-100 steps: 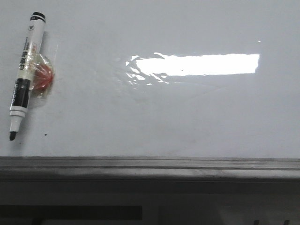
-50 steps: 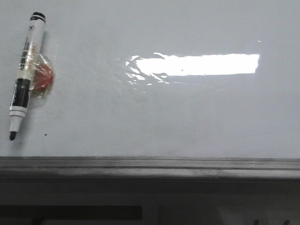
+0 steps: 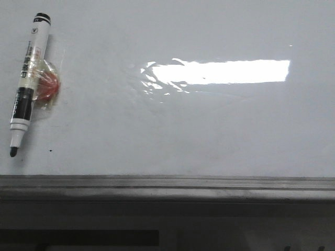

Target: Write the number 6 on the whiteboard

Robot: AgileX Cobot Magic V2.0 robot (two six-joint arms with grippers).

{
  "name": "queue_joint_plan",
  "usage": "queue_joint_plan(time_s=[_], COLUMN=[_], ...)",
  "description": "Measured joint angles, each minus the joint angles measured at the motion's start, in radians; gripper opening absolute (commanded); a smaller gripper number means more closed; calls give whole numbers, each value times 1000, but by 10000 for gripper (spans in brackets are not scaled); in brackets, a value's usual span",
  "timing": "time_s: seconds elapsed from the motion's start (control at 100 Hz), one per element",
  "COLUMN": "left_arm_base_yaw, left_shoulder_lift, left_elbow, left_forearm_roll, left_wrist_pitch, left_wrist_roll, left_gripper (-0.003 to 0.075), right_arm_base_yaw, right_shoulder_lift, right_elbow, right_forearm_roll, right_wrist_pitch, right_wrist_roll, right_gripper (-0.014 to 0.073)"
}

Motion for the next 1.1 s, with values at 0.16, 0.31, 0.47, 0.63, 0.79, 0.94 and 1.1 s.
queue_joint_plan(time_s=[0.16,0.31,0.47,0.63,0.79,0.94,1.1], left_arm_base_yaw=[0,0,0,-4,-11,-34,-157], left_shoulder_lift=[21,140,241,261,267,270,279], left_elbow=[-42,-167,-258,-274,-259,-253,-253], left_forearm_roll=[-9,-1,-1,-1,-17,-20,-21], left_wrist_pitch=[56,144,161,125,-3,-60,-68], left_wrist_roll=[-2,20,25,25,25,25,25], left_gripper=[-20,-19,-15,238,409,409,409], right_arm_base_yaw=[0,0,0,0,0,0,0], right_shoulder_lift=[2,72,170,224,231,231,231], right_elbow=[0,-42,-117,-142,-145,-145,-145], right_forearm_roll=[33,63,101,105,108,108,110], right_wrist_pitch=[56,129,149,153,156,154,154], right_wrist_roll=[0,0,0,0,0,0,0], right_gripper=[-64,-64,-64,-64,-64,-64,-64])
